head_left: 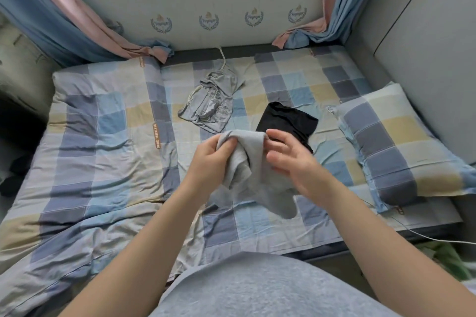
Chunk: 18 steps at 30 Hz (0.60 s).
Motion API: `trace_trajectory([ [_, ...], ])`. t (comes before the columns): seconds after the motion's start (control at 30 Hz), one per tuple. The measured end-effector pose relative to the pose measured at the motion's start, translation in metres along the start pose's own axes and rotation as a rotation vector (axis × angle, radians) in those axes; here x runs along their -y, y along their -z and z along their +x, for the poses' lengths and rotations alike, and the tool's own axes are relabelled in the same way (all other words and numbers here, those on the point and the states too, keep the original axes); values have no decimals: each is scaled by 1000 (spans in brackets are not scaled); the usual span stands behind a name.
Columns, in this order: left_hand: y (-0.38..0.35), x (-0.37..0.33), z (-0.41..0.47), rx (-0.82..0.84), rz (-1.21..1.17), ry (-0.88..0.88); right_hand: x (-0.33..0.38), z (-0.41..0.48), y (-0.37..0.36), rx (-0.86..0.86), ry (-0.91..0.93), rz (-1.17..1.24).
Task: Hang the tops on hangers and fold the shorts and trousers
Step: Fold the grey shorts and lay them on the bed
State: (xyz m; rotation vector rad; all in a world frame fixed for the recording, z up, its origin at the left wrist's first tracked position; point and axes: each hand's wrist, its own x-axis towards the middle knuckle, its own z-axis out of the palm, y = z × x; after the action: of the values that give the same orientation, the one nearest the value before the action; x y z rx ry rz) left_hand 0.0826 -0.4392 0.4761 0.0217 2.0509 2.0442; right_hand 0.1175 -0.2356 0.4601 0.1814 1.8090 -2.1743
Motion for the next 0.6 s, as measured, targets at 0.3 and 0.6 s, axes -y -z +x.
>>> trace_trajectory([
  [0.3,1,-44,12,149,-218,65,-47,20,-34,14,-103,-337],
  [0.6,46,-5,18,-72,23,155,-17,27,-32,-99,-155,54],
])
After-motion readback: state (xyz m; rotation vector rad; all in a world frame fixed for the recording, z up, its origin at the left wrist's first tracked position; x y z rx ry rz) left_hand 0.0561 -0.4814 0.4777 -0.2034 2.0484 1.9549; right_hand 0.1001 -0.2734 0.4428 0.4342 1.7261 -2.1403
